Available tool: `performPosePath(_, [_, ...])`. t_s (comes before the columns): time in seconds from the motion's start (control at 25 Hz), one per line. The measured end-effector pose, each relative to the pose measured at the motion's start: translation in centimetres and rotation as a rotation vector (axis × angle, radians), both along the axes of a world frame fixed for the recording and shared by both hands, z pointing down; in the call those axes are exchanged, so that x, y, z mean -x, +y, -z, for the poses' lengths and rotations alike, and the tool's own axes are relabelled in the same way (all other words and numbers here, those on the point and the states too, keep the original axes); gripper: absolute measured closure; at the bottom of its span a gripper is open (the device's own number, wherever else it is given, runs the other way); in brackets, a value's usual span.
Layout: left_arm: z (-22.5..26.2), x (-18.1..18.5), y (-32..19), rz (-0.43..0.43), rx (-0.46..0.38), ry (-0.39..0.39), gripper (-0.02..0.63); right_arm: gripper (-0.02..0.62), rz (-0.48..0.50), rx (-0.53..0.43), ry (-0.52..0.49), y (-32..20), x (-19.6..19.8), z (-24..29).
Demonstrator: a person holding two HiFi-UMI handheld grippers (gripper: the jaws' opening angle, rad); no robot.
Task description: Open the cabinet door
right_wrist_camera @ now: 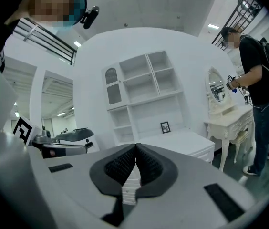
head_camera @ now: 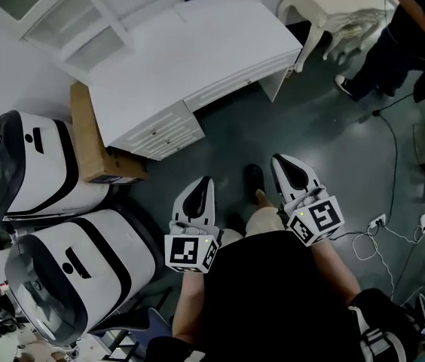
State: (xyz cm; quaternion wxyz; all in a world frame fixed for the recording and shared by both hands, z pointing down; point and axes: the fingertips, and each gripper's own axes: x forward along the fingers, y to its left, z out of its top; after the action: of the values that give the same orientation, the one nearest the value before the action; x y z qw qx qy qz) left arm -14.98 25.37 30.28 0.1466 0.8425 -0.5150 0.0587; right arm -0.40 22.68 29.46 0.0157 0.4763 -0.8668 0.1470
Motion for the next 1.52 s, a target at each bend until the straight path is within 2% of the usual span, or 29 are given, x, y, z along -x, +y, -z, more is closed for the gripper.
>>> performPosePath(0.44, [0.5, -3.6, -11.5, 0.021, 0.021, -0.011, 0.575, 0.58, 0.062, 0.04, 0.003, -13.2, -1.9, -0.5])
performPosePath(0.76, [-0.7, -6.4, -17.4, 0.058, 0.052, -0.023, 0.575, 0.58, 0.124, 0.066, 0.02, -19.9, -3.7, -2.1])
performPosePath(1.12, [-1.8, -9.3, -21.6, 0.105, 0.079, -0.04, 0.575, 0.58, 0.2, 0.136, 0.038, -23.9, -5.7, -5.4])
performPosePath(1.52, [-4.1, -10.4, -22.5, 0.134, 0.137, -0.046, 0.575, 0.58, 0.228, 0.191, 0.08, -25.4, -6.6, -9.2])
